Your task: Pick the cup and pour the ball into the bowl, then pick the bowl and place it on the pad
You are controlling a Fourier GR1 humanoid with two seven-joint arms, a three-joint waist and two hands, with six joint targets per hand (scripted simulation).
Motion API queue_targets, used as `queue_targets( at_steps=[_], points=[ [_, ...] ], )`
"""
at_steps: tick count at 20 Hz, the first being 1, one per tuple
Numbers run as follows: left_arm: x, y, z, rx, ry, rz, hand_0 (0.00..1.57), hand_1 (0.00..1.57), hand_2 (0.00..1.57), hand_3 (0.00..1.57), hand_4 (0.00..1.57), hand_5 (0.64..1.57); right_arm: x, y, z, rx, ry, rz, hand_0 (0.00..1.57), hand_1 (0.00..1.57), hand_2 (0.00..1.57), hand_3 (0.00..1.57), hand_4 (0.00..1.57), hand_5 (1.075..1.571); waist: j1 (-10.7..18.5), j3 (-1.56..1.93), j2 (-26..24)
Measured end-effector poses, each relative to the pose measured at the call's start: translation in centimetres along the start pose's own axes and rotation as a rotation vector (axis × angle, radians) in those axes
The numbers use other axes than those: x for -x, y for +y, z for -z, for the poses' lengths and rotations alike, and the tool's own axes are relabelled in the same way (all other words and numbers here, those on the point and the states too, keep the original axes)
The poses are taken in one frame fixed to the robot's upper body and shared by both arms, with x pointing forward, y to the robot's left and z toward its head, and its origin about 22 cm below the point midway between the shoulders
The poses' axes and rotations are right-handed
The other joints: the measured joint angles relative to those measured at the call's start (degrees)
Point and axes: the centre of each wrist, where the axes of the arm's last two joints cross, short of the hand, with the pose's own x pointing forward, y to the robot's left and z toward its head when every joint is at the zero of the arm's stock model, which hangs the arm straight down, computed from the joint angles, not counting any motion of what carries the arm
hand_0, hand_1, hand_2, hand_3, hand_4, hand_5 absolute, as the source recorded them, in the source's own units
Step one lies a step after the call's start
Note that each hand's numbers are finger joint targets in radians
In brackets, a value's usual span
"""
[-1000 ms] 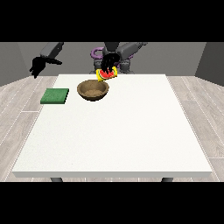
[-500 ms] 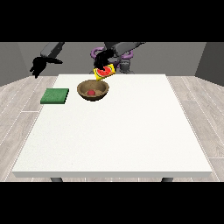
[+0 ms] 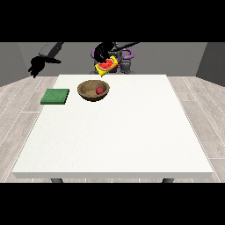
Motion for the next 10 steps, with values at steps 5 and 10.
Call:
queue_targets(
  at_steps=[5, 10],
  points=[
    [0.6, 0.0, -0.4, -0.026, 0.039, -0.121, 0.00, 0.00, 1.57, 1.57, 1.27, 1.452, 1.0, 0.9, -0.1, -0.008, 0.057, 0.039, 0.00, 0.00, 0.00, 0.00, 0.48, 1.561, 1.6, -0.07, 0.6],
    [5.2, -1.4, -1.6, -0.103, 0.241, -0.423, 0.28, 0.28, 1.57, 1.57, 1.00, 1.571, 1.7, 1.2, -0.6, 0.027, 0.094, 0.056, 0.00, 0.00, 0.00, 0.00, 0.48, 1.561, 5.7, -0.23, 0.1]
  ],
)
